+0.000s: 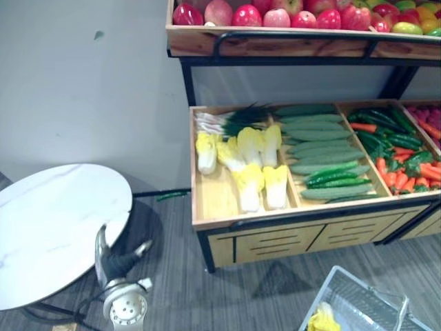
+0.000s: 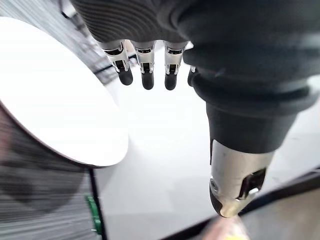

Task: Pick vegetable in the basket

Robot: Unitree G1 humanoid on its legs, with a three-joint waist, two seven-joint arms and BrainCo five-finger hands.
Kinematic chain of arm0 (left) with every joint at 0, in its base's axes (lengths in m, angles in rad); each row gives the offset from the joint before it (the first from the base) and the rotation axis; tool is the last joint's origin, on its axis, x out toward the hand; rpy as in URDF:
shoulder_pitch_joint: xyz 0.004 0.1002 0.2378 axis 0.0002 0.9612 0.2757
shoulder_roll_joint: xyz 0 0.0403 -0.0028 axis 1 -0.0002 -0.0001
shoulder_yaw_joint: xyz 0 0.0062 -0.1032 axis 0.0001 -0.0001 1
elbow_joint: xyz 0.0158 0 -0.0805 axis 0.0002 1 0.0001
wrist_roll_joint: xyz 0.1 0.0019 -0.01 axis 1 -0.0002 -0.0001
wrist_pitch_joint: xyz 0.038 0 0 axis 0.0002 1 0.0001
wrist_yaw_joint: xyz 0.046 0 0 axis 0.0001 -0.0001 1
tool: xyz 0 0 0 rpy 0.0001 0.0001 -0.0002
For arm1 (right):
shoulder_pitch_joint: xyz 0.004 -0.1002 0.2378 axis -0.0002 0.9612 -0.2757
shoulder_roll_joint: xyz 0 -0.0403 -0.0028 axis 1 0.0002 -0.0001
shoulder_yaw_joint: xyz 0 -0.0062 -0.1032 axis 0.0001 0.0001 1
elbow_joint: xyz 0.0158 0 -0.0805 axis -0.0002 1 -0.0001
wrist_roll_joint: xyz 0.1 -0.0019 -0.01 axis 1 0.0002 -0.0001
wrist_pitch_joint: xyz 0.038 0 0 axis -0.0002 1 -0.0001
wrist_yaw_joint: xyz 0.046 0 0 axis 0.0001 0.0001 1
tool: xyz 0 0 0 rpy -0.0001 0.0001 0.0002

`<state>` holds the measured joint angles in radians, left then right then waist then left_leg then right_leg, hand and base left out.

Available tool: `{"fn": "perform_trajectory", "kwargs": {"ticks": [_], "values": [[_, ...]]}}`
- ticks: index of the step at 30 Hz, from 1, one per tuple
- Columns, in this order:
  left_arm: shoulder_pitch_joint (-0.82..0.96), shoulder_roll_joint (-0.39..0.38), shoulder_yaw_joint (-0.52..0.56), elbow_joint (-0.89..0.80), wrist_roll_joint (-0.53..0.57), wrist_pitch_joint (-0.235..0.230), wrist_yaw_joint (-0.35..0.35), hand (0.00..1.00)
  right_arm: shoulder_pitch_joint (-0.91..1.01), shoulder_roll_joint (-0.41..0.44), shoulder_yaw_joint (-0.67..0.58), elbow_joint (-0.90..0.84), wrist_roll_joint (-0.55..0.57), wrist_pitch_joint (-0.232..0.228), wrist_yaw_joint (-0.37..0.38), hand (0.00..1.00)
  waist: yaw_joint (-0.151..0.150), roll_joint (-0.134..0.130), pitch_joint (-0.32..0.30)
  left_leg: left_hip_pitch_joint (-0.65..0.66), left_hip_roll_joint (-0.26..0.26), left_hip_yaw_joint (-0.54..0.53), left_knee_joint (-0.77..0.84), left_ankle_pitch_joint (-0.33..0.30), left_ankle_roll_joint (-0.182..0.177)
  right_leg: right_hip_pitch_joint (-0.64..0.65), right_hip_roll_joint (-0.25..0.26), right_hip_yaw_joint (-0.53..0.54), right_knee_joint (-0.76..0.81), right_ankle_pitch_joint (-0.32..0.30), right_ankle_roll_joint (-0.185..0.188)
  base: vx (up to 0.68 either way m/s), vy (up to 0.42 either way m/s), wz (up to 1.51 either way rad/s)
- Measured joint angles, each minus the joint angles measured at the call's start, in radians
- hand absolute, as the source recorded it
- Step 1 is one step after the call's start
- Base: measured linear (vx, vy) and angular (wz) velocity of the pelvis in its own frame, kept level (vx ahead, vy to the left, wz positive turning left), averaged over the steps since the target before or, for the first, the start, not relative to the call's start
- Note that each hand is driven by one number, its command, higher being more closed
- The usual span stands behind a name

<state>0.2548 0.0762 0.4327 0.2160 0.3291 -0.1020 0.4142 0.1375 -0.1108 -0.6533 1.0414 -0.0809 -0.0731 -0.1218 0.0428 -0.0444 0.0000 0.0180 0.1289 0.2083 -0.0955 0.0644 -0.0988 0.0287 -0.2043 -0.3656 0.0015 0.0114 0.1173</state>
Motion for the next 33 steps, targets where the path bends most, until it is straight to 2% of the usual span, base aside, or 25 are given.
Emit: {"fn": "perform_trajectory", "kwargs": {"ticks": [3,7,8,10,12,17,22,30,31,33], "values": [[-0.012,-0.028,0.118,0.207,-0.077,0.025,0.016,0.0,0.005,0.022,0.031,-0.032,0.0,-0.001,-0.003,1.0,-0.012,0.003,-0.006,0.005,0.001,0.011,-0.005,-0.011,-0.008,0.002,-0.001,0.0,-0.003,-0.009,0.0,-0.01,0.0,-0.02],[-0.012,-0.062,0.164,0.488,-0.132,0.025,0.001,0.0,0.013,0.04,0.032,-0.045,0.0,-0.004,-0.017,1.0,-0.011,0.009,-0.018,0.007,0.003,0.02,-0.006,-0.018,-0.006,0.009,0.001,-0.001,-0.017,-0.013,0.006,0.0,-0.001,-0.01],[-0.013,-0.071,0.168,0.573,-0.14,0.025,-0.015,0.0,0.013,0.042,0.031,-0.041,0.0,-0.004,-0.025,1.0,-0.012,0.013,-0.021,0.008,0.003,0.02,-0.006,-0.021,-0.006,0.01,0.002,-0.001,-0.019,-0.013,0.007,0.0,0.0,0.0],[-0.016,-0.077,0.169,0.667,-0.195,0.026,-0.053,0.0,0.011,0.042,0.029,-0.033,0.0,-0.004,-0.029,1.0,-0.013,0.013,-0.025,0.007,0.003,0.02,-0.006,-0.023,-0.008,0.011,0.003,0.0,-0.023,-0.013,0.007,0.04,-0.004,-0.01],[-0.016,-0.079,0.17,0.741,-0.202,0.033,-0.105,0.0,-0.003,0.041,0.01,-0.002,0.0,-0.009,-0.031,1.0,-0.013,0.013,-0.025,0.004,0.004,0.017,-0.005,-0.023,-0.012,0.011,0.007,0.002,-0.033,-0.012,0.006,0.07,-0.009,-0.01],[-0.021,-0.069,0.145,0.801,-0.196,0.039,-0.188,0.0,-0.028,0.03,-0.008,0.039,0.0,-0.016,-0.03,1.0,-0.016,0.02,-0.025,0.007,0.003,0.019,-0.003,-0.023,-0.012,0.01,0.008,0.015,-0.035,-0.005,0.012,0.07,-0.006,-0.05],[-0.045,-0.055,0.046,0.841,-0.149,0.036,-0.246,0.0,-0.054,0.013,-0.003,0.076,0.004,-0.021,-0.021,1.0,-0.028,0.025,-0.022,0.013,0.003,0.024,0.0,-0.026,-0.012,0.009,0.01,0.023,-0.037,-0.004,0.012,0.05,-0.006,-0.05],[-0.046,-0.034,-0.067,0.859,-0.148,0.035,-0.247,0.0,-0.057,-0.008,0.041,0.078,0.021,-0.026,-0.02,1.0,-0.042,0.042,-0.012,0.021,0.002,0.029,0.0,-0.033,-0.016,0.008,0.01,0.034,-0.037,-0.005,0.012,0.0,-0.003,-0.03],[-0.054,-0.025,-0.114,0.861,-0.146,0.035,-0.247,0.0,-0.081,-0.029,0.084,0.112,0.042,-0.04,0.0,1.0,-0.065,0.055,0.024,0.02,0.004,0.029,0.0,-0.039,-0.019,0.009,0.014,0.037,-0.042,-0.006,0.013,0.0,0.0,0.0],[-0.054,-0.025,-0.114,0.861,-0.146,0.035,-0.247,0.0,-0.081,-0.029,0.084,0.112,0.042,-0.04,0.0,1.0,-0.065,0.055,0.024,0.02,0.004,0.029,0.0,-0.039,-0.019,0.009,0.014,0.037,-0.042,-0.006,0.013,0.0,0.0,0.0]]}}
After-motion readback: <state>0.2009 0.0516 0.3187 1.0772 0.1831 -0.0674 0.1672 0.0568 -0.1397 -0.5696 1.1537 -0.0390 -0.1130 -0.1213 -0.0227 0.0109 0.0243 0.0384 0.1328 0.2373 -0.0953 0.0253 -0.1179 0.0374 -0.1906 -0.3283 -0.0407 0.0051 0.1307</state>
